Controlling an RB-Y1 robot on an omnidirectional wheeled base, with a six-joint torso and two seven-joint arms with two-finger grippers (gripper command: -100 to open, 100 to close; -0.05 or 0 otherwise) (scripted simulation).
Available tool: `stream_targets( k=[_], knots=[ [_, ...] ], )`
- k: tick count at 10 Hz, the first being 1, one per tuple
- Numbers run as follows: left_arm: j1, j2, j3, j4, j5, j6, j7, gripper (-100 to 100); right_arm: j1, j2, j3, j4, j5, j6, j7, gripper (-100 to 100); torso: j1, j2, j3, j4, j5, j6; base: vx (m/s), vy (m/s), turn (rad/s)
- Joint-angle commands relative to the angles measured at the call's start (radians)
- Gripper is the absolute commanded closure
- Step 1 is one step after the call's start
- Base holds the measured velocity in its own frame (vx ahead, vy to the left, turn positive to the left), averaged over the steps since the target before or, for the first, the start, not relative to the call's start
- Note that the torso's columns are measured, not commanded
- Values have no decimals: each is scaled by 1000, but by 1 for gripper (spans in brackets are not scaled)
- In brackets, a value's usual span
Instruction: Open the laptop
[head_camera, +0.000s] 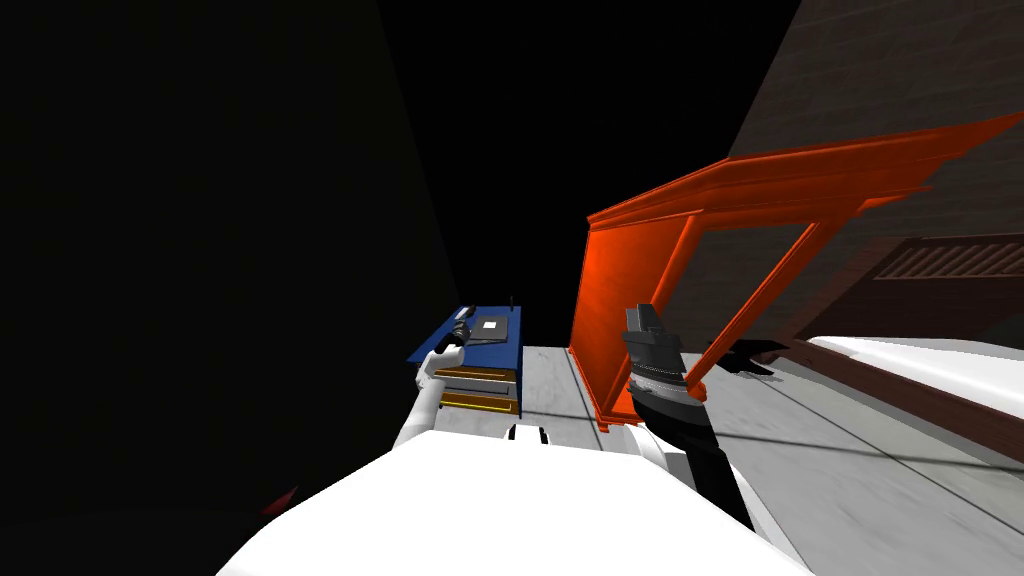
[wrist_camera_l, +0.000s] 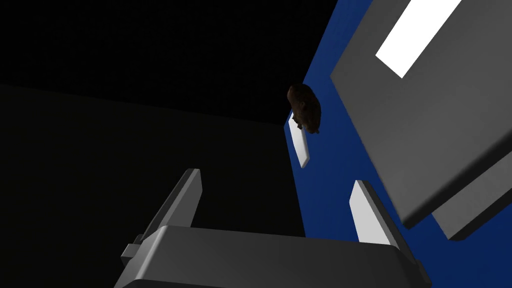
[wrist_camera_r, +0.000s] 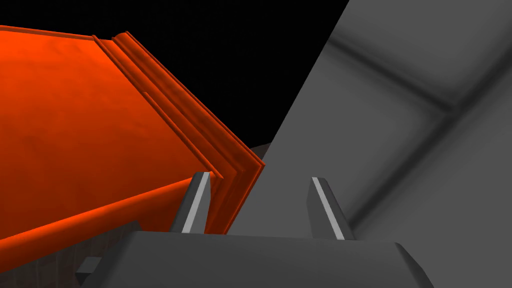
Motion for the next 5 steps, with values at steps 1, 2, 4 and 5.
stream_targets(
  k=[1, 2, 4, 5],
  knots=[
    [0, 0, 0, 0, 0, 0, 0, 0, 0, 0, 0, 0, 0, 0, 0, 0, 0, -1, -1, 0, 0, 0, 0, 0, 0],
    [0, 0, 0, 0, 0, 0, 0, 0, 0, 0, 0, 0, 0, 0, 0, 0, 0, 0, 0, 0, 0, 0, 0, 0, 0],
    [0, 0, 0, 0, 0, 0, 0, 0, 0, 0, 0, 0, 0, 0, 0, 0, 0, 2, 1, 1, 0, 0, 0, 0, 0],
    [0, 0, 0, 0, 0, 0, 0, 0, 0, 0, 0, 0, 0, 0, 0, 0, 0, 3, 1, 1, 0, 0, 0, 0, 0]
  ],
)
